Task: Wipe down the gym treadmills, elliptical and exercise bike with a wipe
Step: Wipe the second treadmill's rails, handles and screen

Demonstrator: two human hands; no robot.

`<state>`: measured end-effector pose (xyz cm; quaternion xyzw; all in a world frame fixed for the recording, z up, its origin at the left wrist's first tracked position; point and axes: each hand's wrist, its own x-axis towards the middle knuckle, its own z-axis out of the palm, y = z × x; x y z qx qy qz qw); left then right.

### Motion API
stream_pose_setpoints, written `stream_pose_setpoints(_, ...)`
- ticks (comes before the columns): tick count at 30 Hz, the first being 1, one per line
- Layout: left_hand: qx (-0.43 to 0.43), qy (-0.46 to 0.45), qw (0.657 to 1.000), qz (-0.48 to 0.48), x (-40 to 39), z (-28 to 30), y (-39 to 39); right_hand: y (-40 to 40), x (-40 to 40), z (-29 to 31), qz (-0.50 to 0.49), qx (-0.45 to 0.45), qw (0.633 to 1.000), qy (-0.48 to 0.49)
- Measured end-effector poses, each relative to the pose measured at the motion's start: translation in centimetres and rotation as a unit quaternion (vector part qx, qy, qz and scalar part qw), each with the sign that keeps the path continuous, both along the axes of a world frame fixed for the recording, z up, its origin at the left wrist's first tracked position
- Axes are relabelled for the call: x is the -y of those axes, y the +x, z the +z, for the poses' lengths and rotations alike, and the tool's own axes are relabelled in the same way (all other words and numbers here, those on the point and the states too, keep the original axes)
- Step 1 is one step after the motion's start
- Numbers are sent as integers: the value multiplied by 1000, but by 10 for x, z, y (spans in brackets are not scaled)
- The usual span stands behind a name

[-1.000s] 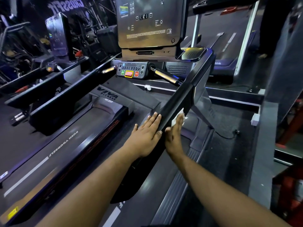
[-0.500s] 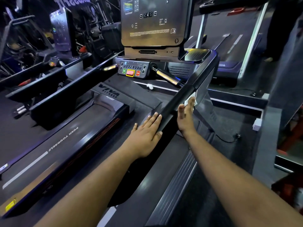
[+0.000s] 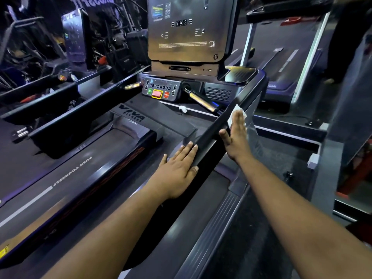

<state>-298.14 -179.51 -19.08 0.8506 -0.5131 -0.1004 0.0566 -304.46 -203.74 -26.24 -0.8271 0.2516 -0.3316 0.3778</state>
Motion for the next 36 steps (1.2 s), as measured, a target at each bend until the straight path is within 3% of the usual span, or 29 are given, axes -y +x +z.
stream_pose_setpoints(5, 11, 1, 1000, 5, 19, 0, 1, 1, -58, -23, 44, 65, 995, 57)
stream_pose_setpoints(8, 16, 2, 1000, 5, 34, -1, 3, 10, -30, -26, -2, 80, 994, 80)
stream_pose_setpoints(13, 28, 2, 1000, 4, 61, 0, 6, 19, 16, -13, -49, 126, 968, 212)
stream_pose_setpoints(18, 37, 4, 999, 4, 95, 2, 10, 18, -3, -22, -11, 145, 967, 209)
stream_pose_setpoints(21, 41, -7, 999, -2, 114, 3, 13, 25, 29, -19, -41, 152, 963, 218)
stream_pose_setpoints(26, 36, -5, 999, -8, 127, 3, 17, 34, 107, -9, -95, 106, 930, 339)
stream_pose_setpoints(33, 43, -8, 999, -10, 147, 3, 20, 32, 67, -20, -23, 149, 972, 179)
stream_pose_setpoints(36, 47, -9, 999, -17, 162, 5, 20, 33, 86, -25, -27, 156, 974, 162)
